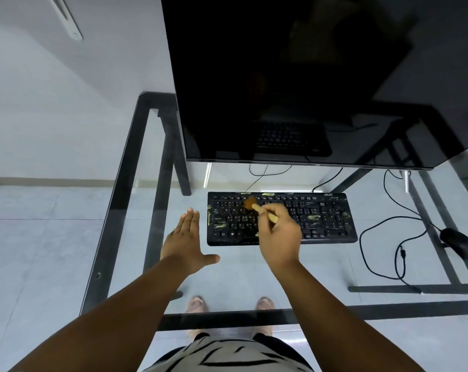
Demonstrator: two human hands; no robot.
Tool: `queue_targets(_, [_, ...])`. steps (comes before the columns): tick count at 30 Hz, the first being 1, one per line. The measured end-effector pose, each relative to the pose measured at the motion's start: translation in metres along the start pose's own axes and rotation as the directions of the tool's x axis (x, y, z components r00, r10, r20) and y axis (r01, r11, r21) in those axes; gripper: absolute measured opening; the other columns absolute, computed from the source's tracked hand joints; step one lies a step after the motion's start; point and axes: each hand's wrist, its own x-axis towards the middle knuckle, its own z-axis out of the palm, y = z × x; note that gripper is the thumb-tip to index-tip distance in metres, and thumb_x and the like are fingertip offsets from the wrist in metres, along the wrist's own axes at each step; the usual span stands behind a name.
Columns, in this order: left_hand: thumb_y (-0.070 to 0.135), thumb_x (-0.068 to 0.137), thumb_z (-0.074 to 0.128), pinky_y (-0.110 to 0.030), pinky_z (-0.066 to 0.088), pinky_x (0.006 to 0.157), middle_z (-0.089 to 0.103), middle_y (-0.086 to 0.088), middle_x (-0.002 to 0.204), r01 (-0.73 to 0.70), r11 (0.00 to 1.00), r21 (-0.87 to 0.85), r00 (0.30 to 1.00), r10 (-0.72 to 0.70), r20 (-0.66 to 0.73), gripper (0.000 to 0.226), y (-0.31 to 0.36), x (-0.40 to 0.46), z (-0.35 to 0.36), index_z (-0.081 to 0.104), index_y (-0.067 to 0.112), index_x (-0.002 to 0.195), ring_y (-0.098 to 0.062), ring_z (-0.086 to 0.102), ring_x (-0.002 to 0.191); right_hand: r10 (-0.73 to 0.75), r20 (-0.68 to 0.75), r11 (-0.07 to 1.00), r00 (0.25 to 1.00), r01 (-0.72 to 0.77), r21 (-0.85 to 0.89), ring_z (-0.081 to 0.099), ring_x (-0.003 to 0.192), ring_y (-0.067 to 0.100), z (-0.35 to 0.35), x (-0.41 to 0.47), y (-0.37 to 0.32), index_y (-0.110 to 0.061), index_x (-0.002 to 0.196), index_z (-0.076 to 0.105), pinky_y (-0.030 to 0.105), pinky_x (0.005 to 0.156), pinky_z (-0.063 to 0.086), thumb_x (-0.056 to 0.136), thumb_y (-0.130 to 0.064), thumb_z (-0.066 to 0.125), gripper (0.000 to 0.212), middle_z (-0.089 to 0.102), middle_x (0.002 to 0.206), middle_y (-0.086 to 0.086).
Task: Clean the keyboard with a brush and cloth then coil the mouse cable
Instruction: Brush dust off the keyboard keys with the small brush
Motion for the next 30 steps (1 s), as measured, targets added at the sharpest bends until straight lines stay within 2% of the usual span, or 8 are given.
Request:
queue_targets(4, [0.073, 0.072, 0.063, -0.035, 0.012, 0.120, -0.019, 0.000, 0.162, 0.008, 1.000, -0.015, 1.000, -0.008, -0.008, 0.127, 0.001, 0.001, 0.000, -0.016, 0.016, 0.153, -0.017, -0.012, 0.149, -0.086, 0.327, 0.992, 0.941, 0.048, 0.120, 0.052, 0.043, 0.012, 0.006, -0.002, -0.006, -0.024, 0.101, 0.069, 0.027, 0.041, 0.039, 0.093, -0.026, 0.062, 0.011, 0.072, 0.069, -0.002])
queue_targets(9, [0.070, 0.072, 0.066, -0.036, 0.012, 0.121, -0.017, -0.001, 0.162, 0.018, 0.999, -0.034, 1.000, -0.018, -0.017, 0.129, 0.002, 0.000, 0.001, -0.017, 0.014, 0.153, -0.018, -0.010, 0.150, 0.009, 0.002, 0.983, 1.000, -0.008, -0.184, 0.053, 0.047, 0.017, 0.000, 0.005, -0.004, -0.021, 0.099, 0.066, 0.021, 0.041, 0.028, 0.094, -0.026, 0.058, 0.010, 0.067, 0.062, -0.002])
queue_targets(14, [0.065, 0.071, 0.071, -0.039, 0.010, 0.121, -0.014, -0.002, 0.163, 0.030, 0.997, -0.072, 0.998, -0.033, -0.047, 0.129, 0.006, 0.001, 0.002, -0.015, 0.014, 0.153, -0.020, -0.008, 0.150, -0.044, 0.284, 0.999, 0.958, 0.034, 0.041, 0.051, 0.041, 0.007, -0.006, 0.005, -0.001, -0.023, 0.100, 0.067, 0.025, 0.040, 0.038, 0.094, -0.025, 0.059, 0.010, 0.071, 0.069, -0.005])
queue_targets(17, [0.067, 0.071, 0.069, -0.040, 0.009, 0.122, -0.014, -0.001, 0.163, 0.018, 0.996, -0.082, 0.997, -0.024, -0.079, 0.128, 0.008, 0.000, 0.004, -0.014, 0.015, 0.153, -0.019, -0.008, 0.150, 0.040, 0.079, 0.983, 0.996, -0.025, -0.183, 0.045, 0.042, 0.006, -0.014, 0.006, 0.009, -0.022, 0.100, 0.066, 0.021, 0.041, 0.028, 0.096, -0.028, 0.056, 0.012, 0.060, 0.060, -0.011])
queue_targets(19, [0.068, 0.072, 0.067, -0.039, 0.007, 0.122, -0.014, -0.001, 0.163, -0.010, 0.997, -0.080, 0.996, 0.002, -0.092, 0.127, 0.011, -0.002, 0.004, -0.014, 0.015, 0.153, -0.018, -0.009, 0.150, 0.091, -0.010, 0.991, 0.996, -0.092, -0.093, 0.047, 0.042, 0.007, -0.020, 0.007, 0.013, -0.020, 0.101, 0.066, 0.021, 0.040, 0.030, 0.096, -0.026, 0.057, 0.011, 0.062, 0.063, -0.011])
queue_targets(23, [0.067, 0.073, 0.066, -0.039, 0.006, 0.121, -0.011, 0.000, 0.163, -0.070, 0.995, -0.074, 0.990, 0.059, -0.131, 0.123, 0.022, 0.000, 0.005, -0.011, 0.017, 0.154, -0.017, -0.007, 0.150, 0.022, 0.268, 0.997, 0.963, -0.042, 0.068, 0.051, 0.040, 0.004, -0.027, 0.002, 0.015, -0.019, 0.100, 0.068, 0.021, 0.040, 0.034, 0.094, -0.020, 0.061, 0.009, 0.071, 0.069, -0.008])
queue_targets(27, [0.067, 0.078, 0.061, -0.038, 0.003, 0.121, -0.015, 0.001, 0.162, -0.091, 0.995, -0.037, 0.987, 0.085, -0.133, 0.117, 0.032, 0.000, 0.006, -0.014, 0.018, 0.153, -0.017, -0.010, 0.150, 0.065, 0.033, 0.985, 0.997, -0.059, -0.164, 0.043, 0.040, 0.005, -0.032, 0.007, 0.024, -0.020, 0.099, 0.065, 0.021, 0.041, 0.028, 0.095, -0.025, 0.057, 0.011, 0.056, 0.055, -0.013])
queue_targets(30, [0.068, 0.083, 0.052, -0.039, 0.000, 0.121, -0.016, 0.002, 0.162, -0.115, 0.993, 0.003, 0.980, 0.114, -0.162, 0.108, 0.039, 0.001, 0.006, -0.013, 0.018, 0.153, -0.015, -0.013, 0.149, 0.072, 0.124, 0.993, 0.990, -0.083, 0.081, 0.054, 0.045, 0.014, -0.035, 0.009, 0.025, -0.022, 0.099, 0.066, 0.029, 0.042, 0.040, 0.095, -0.025, 0.059, 0.008, 0.068, 0.064, -0.004])
